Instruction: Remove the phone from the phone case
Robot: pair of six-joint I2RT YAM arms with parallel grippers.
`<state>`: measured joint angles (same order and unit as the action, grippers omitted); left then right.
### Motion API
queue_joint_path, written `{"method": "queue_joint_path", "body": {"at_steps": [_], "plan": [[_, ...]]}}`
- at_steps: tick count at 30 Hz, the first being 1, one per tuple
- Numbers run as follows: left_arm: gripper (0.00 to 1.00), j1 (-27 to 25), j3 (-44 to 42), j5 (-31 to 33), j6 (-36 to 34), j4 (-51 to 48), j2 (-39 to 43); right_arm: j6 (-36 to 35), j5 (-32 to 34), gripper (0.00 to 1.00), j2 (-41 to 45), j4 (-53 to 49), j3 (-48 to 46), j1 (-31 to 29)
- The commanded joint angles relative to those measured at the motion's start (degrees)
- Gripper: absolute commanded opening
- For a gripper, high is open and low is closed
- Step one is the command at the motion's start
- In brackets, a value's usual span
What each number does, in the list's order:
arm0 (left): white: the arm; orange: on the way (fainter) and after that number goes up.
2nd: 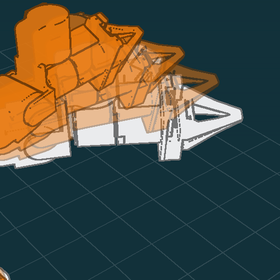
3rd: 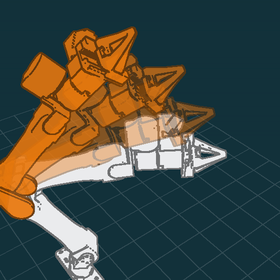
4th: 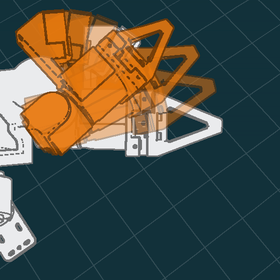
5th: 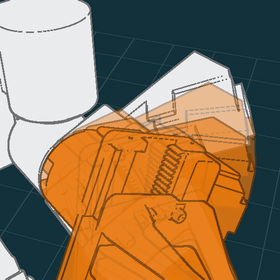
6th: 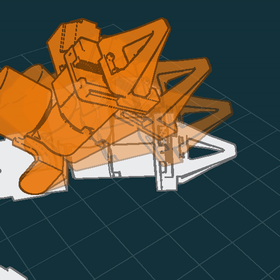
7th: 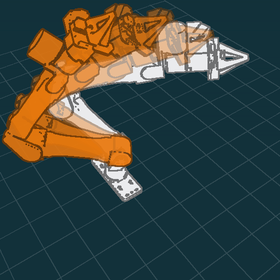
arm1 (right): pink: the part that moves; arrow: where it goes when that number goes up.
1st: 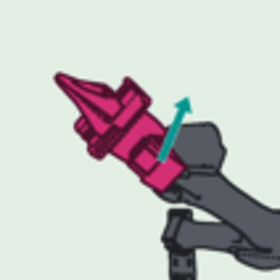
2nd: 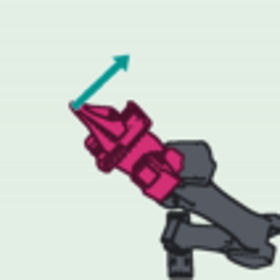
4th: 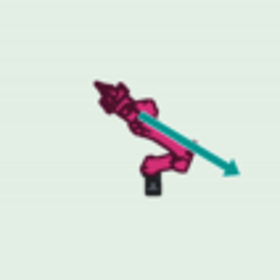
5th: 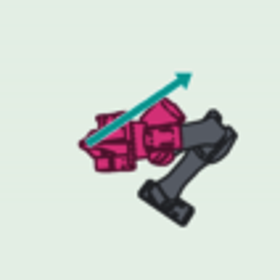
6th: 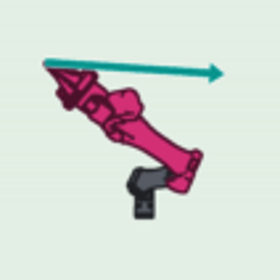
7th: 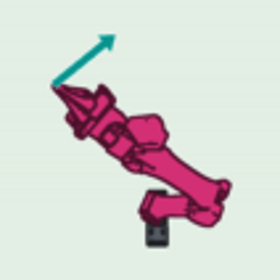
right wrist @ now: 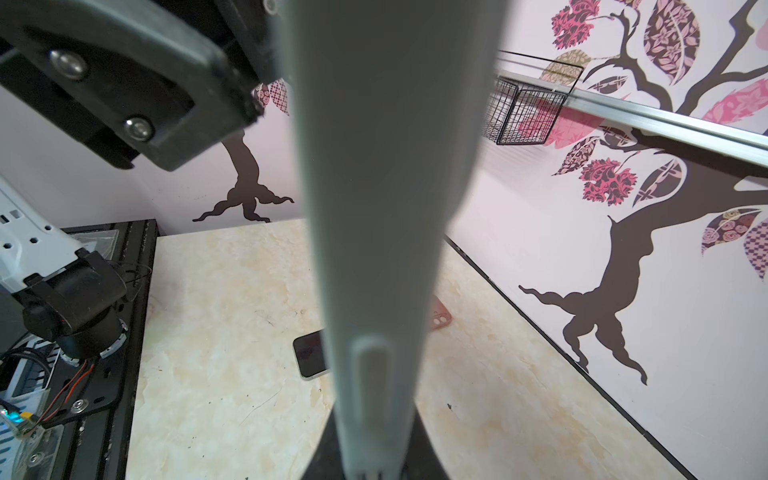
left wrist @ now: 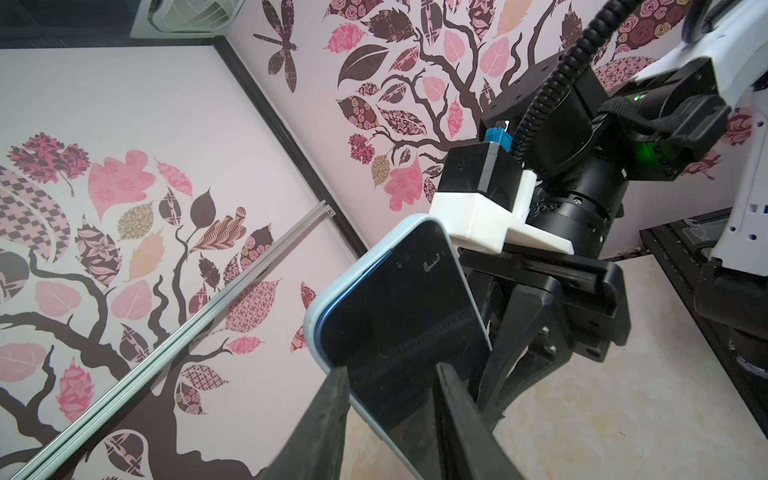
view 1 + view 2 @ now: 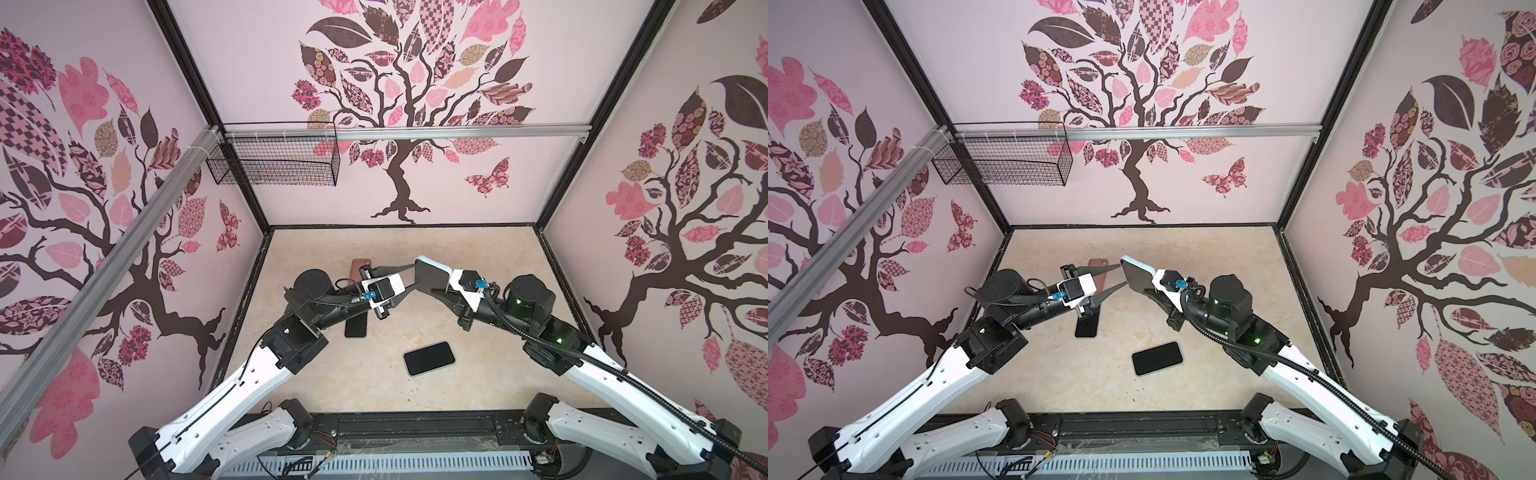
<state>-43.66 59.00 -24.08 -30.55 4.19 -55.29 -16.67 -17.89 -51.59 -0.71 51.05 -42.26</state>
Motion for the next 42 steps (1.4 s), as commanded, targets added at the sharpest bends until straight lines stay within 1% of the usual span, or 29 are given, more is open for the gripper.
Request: {"method": "queue_joint_path", "body": {"at_steps": [1,9,18,25,33,34,36,39,40,42], "plan": [[0.37,-0.3,-0.2,-1.0,0.6,1.4,0.3,0.7,-1.0,0.0,0.0,2.3,3.5,-0.2],[0.38,-0.5,-0.2,0.7,0.6,1.7,0.2,0.6,-1.5,0.0,-0.3,2.1,3.7,-0.3],[0.4,-0.5,-0.7,6.4,0.5,2.3,-0.1,0.2,-2.1,0.0,0.0,2.6,3.3,-0.2],[0.4,-0.5,-0.2,5.7,0.8,2.2,-1.2,-0.6,-4.3,0.0,-0.4,2.1,3.5,-0.2],[0.4,-0.6,-0.1,4.6,1.2,1.8,-1.5,-1.5,-4.2,0.0,-0.7,2.1,3.5,-0.3],[0.4,-0.6,0.0,5.1,2.3,1.8,-1.3,-1.7,-3.5,0.0,-0.6,2.0,3.5,-0.2],[0.46,-0.2,0.8,6.1,6.4,1.1,-0.9,-1.7,-2.1,0.0,-0.1,1.6,3.4,-0.2],[0.53,2.2,2.4,3.0,13.9,-2.4,0.4,-0.8,0.3,0.0,1.3,1.5,2.9,-0.2],[0.57,3.4,2.3,1.8,18.2,-2.3,1.2,-0.4,1.0,0.0,1.8,1.5,2.5,-0.2],[0.57,6.7,2.6,-1.2,26.8,-2.9,2.1,0.5,2.0,0.0,2.9,2.1,1.7,-0.1]]}}
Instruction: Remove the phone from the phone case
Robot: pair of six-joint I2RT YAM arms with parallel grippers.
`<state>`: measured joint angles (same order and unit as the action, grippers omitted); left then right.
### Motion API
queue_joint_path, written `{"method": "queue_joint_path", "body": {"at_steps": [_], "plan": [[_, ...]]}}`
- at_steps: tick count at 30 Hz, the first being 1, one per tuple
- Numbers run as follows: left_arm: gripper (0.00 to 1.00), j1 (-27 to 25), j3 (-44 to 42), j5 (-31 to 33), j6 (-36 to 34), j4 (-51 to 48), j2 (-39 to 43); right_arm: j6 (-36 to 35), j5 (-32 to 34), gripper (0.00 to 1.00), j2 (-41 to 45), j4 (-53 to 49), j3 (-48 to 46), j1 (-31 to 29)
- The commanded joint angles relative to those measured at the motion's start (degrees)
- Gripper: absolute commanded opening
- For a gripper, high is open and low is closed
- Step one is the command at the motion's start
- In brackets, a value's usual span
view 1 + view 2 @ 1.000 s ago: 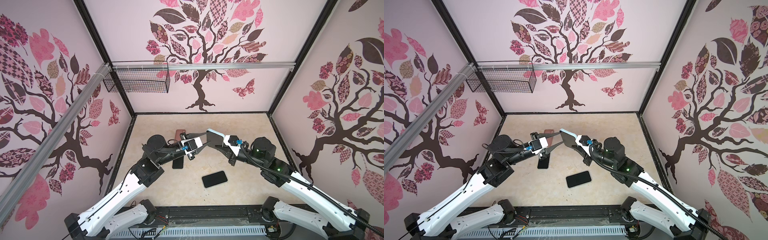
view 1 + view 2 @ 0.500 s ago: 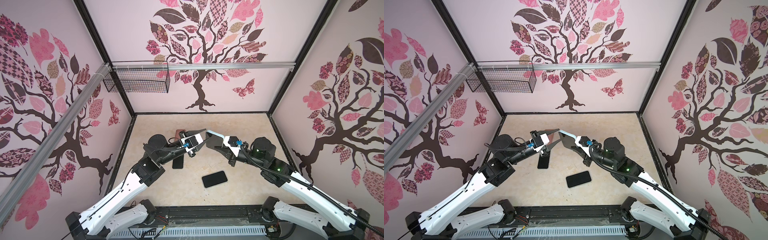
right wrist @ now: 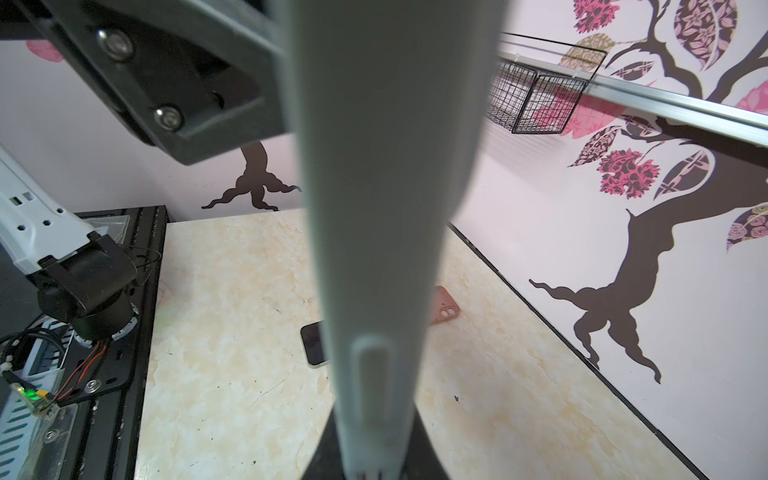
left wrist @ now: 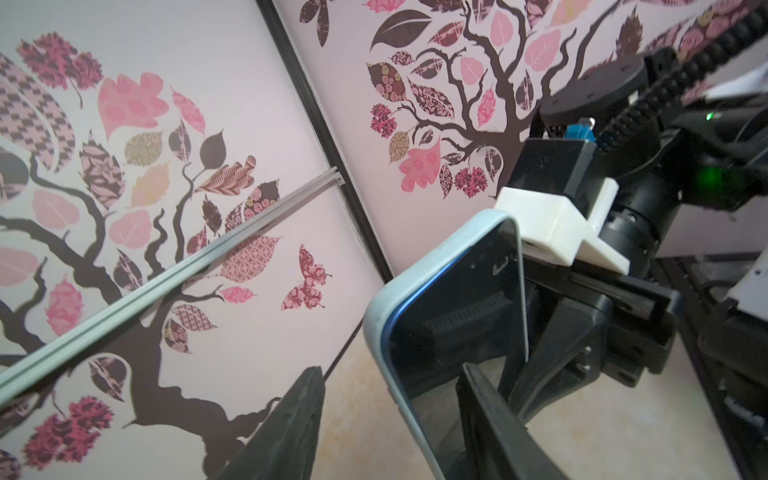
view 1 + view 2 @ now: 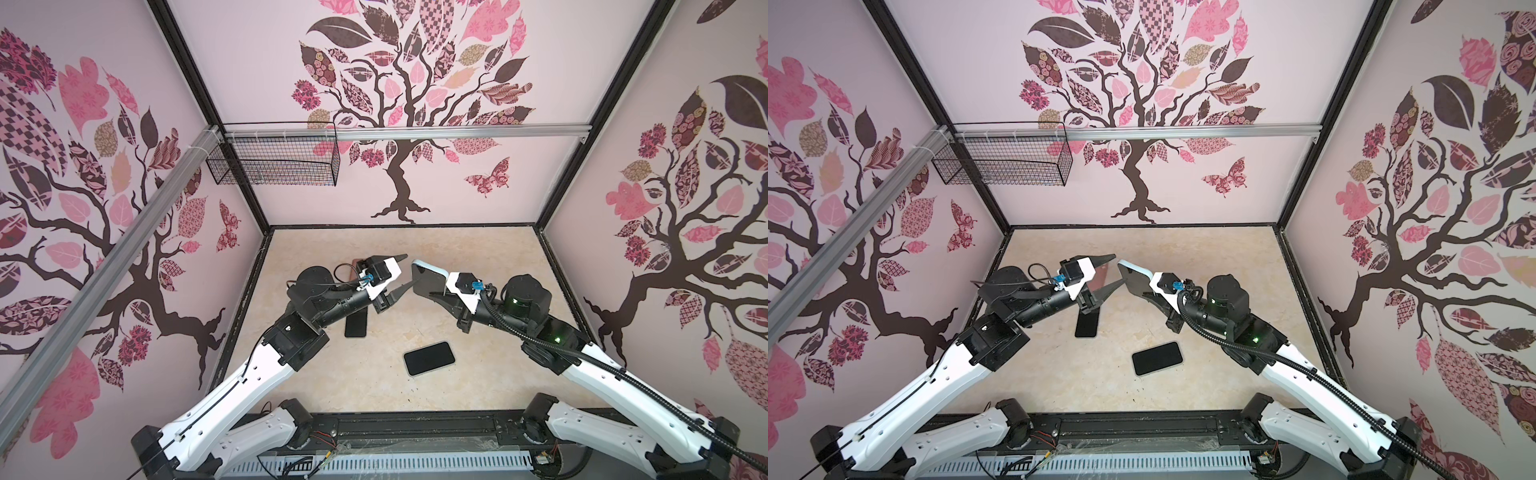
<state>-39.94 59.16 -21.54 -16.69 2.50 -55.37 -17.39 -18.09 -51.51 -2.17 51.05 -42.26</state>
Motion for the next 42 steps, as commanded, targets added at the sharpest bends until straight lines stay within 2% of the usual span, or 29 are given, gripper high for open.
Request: {"method": "queue_joint_path", "body": {"at_steps": [1,5,7,11,18,22,28,35,42], "plan": [[0.57,4.7,3.0,-5.1,17.8,-2.2,2.5,1.7,2.4,0.0,3.4,4.3,1.0,-0.2],[0.58,8.6,6.8,-6.3,32.5,-9.4,1.8,3.6,2.6,0.0,6.0,10.2,-3.4,-0.2],[0.56,9.7,8.9,-10.8,36.6,-10.9,0.5,3.8,1.7,0.0,6.5,12.8,-5.0,-0.1],[0.56,10.2,7.3,-20.2,43.8,-0.8,0.3,3.5,-0.4,0.0,5.3,14.5,-5.1,-0.2],[0.56,12.4,6.3,-24.4,46.5,6.3,-1.4,4.1,-5.6,0.0,-1.0,5.1,2.3,-0.1],[0.57,15.4,4.7,-28.1,52.9,15.3,-3.0,9.9,-6.0,0.0,-1.8,6.3,2.6,0.0],[0.62,15.4,4.7,-32.7,56.4,19.3,-5.0,13.7,-16.0,0.0,-3.6,13.4,1.4,0.7],[0.64,13.5,3.2,-33.6,56.1,19.2,-4.8,14.1,-21.0,0.0,-4.6,19.0,1.1,0.7],[0.52,10.5,3.7,-33.6,56.0,19.8,-5.9,12.6,-23.1,0.0,-5.4,18.6,2.0,0.6]]}}
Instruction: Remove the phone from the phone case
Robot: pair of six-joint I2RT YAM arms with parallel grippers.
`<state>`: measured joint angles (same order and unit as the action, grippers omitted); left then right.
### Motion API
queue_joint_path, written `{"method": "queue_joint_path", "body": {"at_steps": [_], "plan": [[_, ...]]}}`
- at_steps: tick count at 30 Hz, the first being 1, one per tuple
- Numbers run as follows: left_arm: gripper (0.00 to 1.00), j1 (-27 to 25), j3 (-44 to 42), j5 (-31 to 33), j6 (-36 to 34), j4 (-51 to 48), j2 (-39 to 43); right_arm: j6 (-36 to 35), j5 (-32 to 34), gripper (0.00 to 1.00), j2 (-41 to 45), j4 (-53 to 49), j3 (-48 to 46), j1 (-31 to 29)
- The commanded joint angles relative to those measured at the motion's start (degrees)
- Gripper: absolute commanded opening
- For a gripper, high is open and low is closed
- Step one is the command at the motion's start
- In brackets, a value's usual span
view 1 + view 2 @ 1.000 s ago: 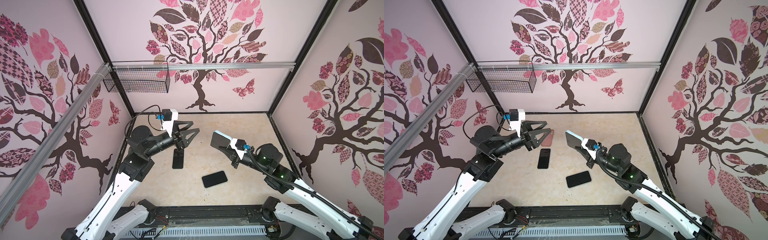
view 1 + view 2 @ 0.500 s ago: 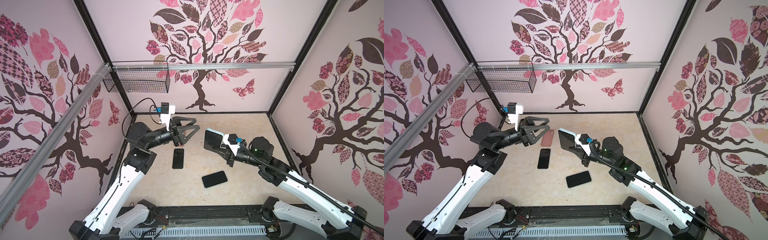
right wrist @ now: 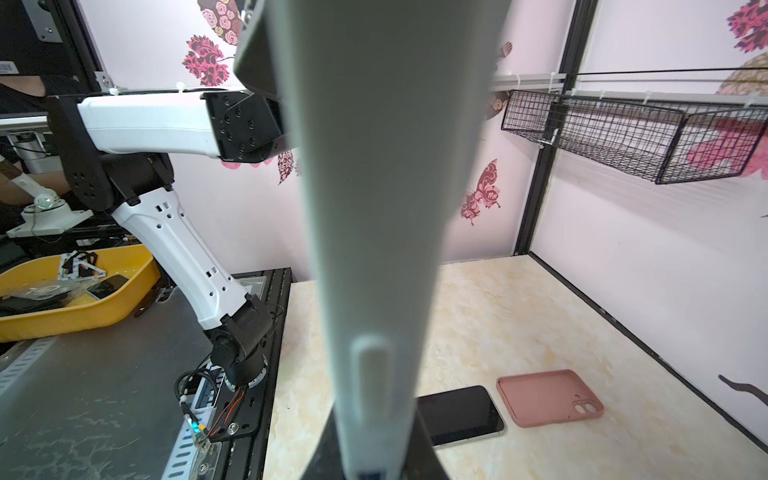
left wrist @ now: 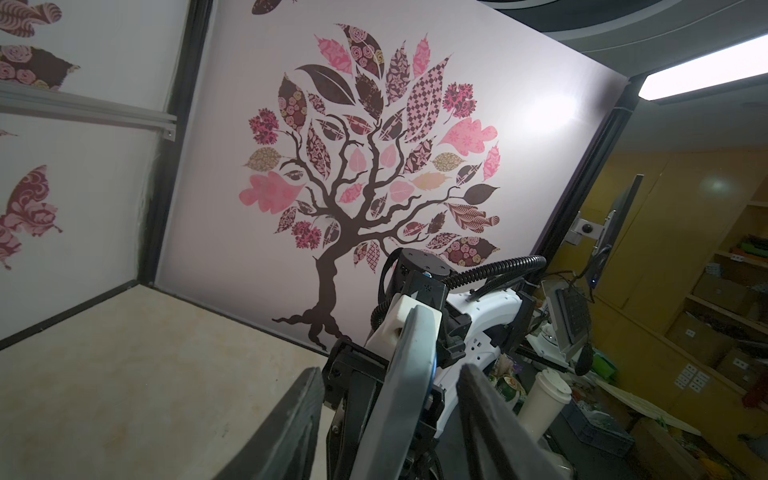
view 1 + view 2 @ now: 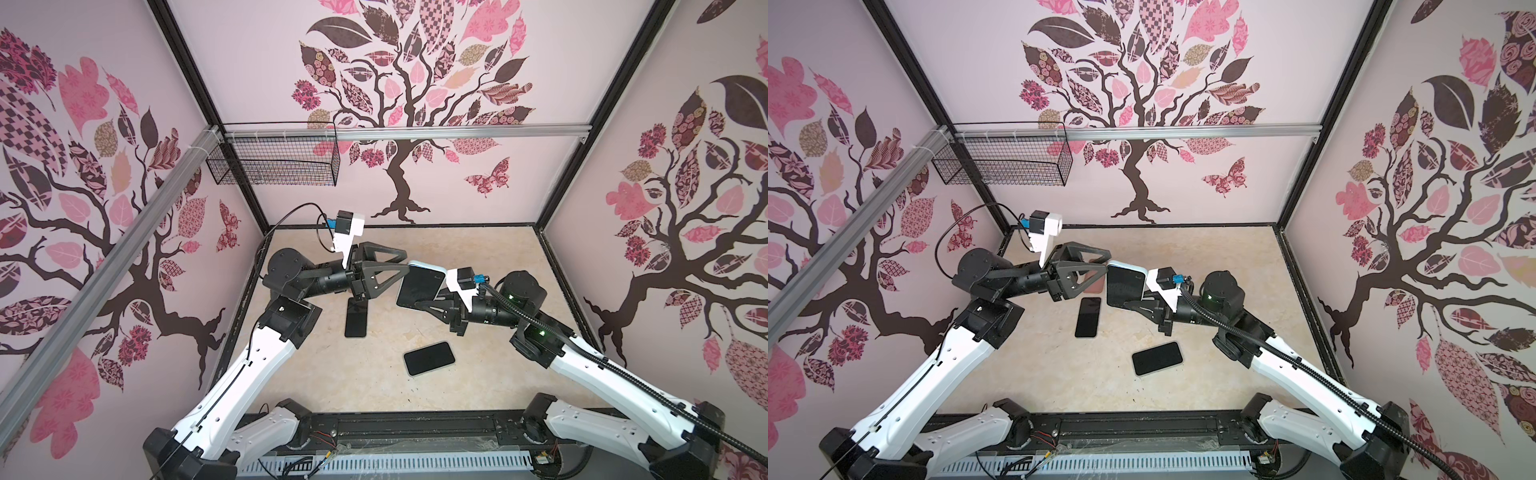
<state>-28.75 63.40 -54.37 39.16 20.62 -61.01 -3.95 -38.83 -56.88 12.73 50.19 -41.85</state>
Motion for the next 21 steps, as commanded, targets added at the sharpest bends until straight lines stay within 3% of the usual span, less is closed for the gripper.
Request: {"method": "queue_joint_path", "body": {"at_steps": [1,7,15,21], "plan": [[0.5,-1.0,-0.4,-0.9,0.3,2.0,-0.2,-1.3,-2.3,0.0,0.1,3.6,2.7,0.3],[0.33,-1.7,-0.1,-1.6,1.1,2.4,-0.4,-4.7,-2.5,0.0,0.8,5.0,1.3,0.2],[0.21,-1.9,-0.5,-2.9,2.4,3.0,-0.1,-7.9,-3.1,0.0,0.8,4.4,1.8,0.2],[0.0,-2.0,-0.3,-5.2,2.9,2.5,-0.1,-14.5,-3.0,0.0,1.0,5.1,1.6,0.2]]}}
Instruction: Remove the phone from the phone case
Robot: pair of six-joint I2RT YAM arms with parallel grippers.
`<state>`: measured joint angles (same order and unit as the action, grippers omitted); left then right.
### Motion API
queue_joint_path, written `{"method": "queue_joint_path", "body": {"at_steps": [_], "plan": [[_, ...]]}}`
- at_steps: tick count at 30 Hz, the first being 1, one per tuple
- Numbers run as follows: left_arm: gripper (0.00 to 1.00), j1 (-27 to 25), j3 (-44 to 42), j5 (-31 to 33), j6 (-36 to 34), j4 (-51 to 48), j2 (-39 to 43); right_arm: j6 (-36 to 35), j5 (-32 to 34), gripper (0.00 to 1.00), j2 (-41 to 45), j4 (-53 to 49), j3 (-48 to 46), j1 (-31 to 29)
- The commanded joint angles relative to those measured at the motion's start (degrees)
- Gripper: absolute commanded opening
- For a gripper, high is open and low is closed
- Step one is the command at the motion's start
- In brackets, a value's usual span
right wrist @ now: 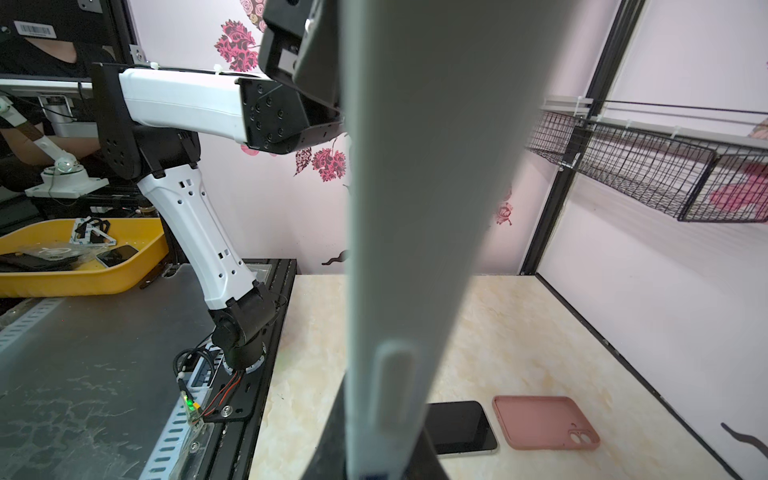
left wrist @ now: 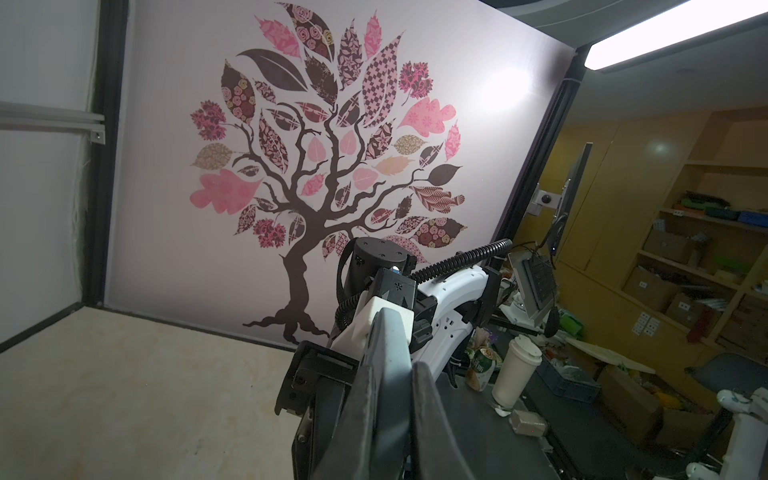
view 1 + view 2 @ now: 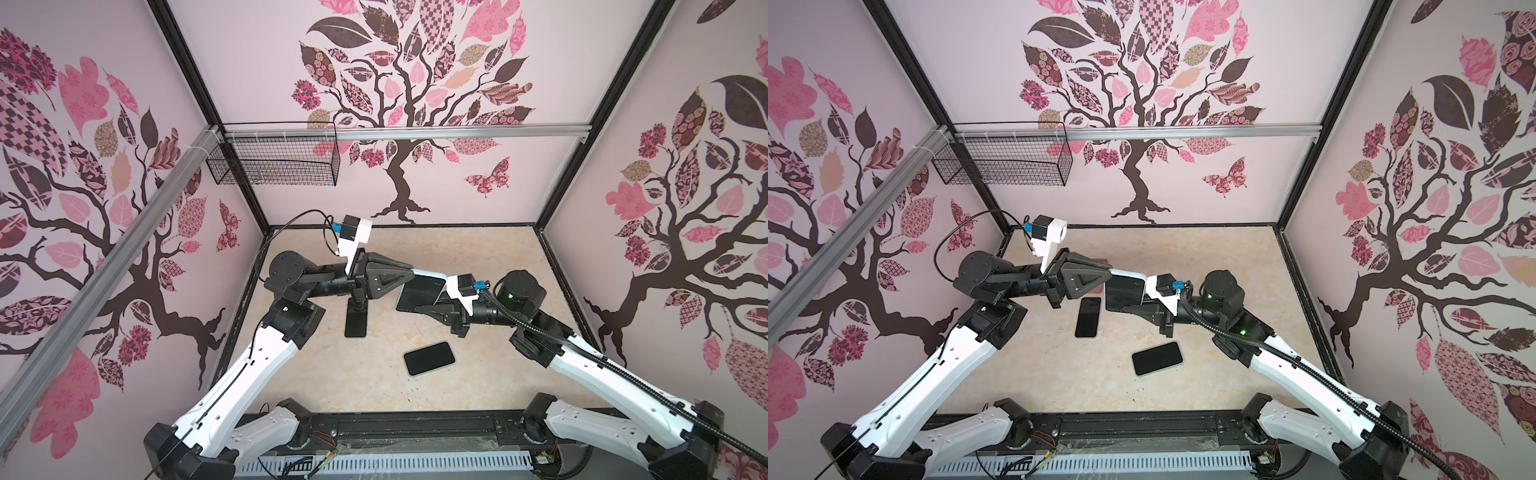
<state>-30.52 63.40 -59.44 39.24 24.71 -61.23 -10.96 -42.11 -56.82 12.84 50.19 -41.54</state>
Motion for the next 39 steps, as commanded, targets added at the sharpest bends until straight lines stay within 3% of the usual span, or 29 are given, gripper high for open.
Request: {"method": "queue_joint_path", "body": {"at_steps": [1,6,14,22,31,39], "plan": [[0.0,-0.3,-0.2,-0.4,2.7,-2.0,0.0,-9.4,0.6,0.0,0.9,4.2,2.0,-0.1],[0.0,-0.3,0.1,-2.5,2.4,-3.6,-0.3,-20.4,3.3,0.0,-0.1,-1.5,5.5,0.0],[0.0,-0.3,0.6,-4.3,0.1,-8.0,-0.4,-37.1,13.1,0.0,-3.2,-6.8,11.5,-0.1],[0.0,-0.4,1.0,-6.4,-0.4,-9.1,-1.2,-48.9,20.1,0.0,-4.9,-4.6,12.0,-0.1],[0.0,0.1,4.0,-10.1,-5.6,-19.5,-3.4,-55.3,24.4,0.0,-7.0,-1.9,13.0,-0.1],[0.0,3.6,6.9,-12.2,-1.9,-22.0,-8.4,-57.7,26.4,0.0,-7.8,-1.0,12.0,0.4]]}}
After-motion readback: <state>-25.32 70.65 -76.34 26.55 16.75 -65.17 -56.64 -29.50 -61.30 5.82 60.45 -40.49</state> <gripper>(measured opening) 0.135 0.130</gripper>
